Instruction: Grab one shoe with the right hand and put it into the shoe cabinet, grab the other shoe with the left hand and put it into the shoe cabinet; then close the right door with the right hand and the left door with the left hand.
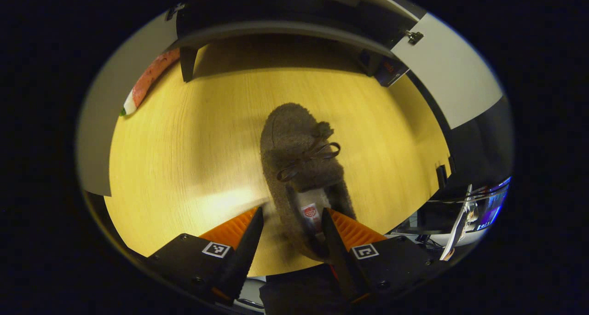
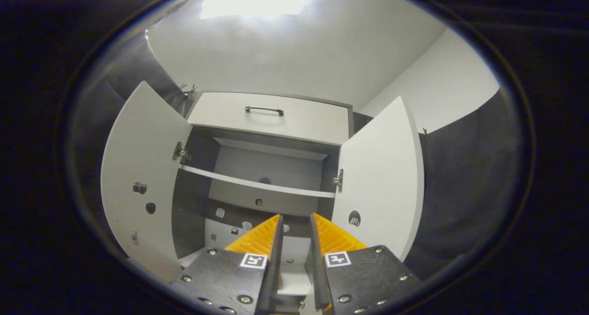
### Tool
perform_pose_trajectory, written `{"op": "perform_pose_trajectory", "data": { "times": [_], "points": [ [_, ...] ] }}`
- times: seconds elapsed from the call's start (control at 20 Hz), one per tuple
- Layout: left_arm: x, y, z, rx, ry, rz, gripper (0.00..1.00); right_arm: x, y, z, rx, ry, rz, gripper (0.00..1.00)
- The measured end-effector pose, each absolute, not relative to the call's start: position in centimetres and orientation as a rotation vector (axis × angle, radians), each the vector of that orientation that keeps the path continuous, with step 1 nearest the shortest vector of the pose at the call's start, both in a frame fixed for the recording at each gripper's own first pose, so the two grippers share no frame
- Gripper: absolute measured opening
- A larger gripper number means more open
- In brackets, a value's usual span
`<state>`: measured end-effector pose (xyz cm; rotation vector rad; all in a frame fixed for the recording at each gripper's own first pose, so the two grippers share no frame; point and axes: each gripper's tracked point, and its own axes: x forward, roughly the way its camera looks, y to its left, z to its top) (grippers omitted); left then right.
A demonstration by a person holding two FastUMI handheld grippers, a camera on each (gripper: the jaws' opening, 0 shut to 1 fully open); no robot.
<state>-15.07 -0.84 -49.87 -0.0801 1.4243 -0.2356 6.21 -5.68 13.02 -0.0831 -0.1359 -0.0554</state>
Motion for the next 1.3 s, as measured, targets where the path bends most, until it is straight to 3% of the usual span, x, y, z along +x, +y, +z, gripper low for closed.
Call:
{"op": "perform_pose_trajectory", "data": {
  "times": [0.05,0.1,0.35,0.4,0.45,0.6,0.7,0.95,1.3],
  "points": [
    [-15.3,-0.8,-50.6,-0.090,1.446,-0.226,0.86,6.2,-5.8,13.1,-0.095,-0.139,-0.060,0.31],
    [-15.8,-0.8,-51.3,-0.108,1.470,-0.219,0.76,6.1,-5.9,13.0,-0.106,-0.138,-0.064,0.31],
    [-16.1,-2.3,-51.8,-0.270,1.517,-0.206,0.56,5.9,-6.1,12.5,-0.093,-0.119,-0.061,0.31],
    [-15.9,-2.2,-51.5,-0.294,1.520,-0.201,0.38,5.9,-6.2,12.5,-0.093,-0.120,-0.064,0.29],
    [-15.9,-2.1,-51.6,-0.312,1.527,-0.198,0.37,5.9,-6.2,12.5,-0.093,-0.120,-0.064,0.31],
    [-15.5,-1.5,-51.8,-0.416,1.526,-0.137,0.12,5.8,-5.9,12.5,-0.103,-0.127,-0.059,0.31],
    [-15.4,-1.6,-51.7,-0.464,1.521,-0.119,0.01,5.8,-5.5,12.4,-0.105,-0.126,-0.055,0.31],
    [-13.7,-0.7,-50.2,-0.351,1.455,-0.147,0.01,5.8,-5.1,11.8,-0.100,-0.112,-0.041,0.31],
    [-4.5,-3.9,-39.5,-0.414,1.189,-0.230,0.01,4.4,-6.2,12.2,-0.102,-0.122,-0.068,0.31]
  ]
}}
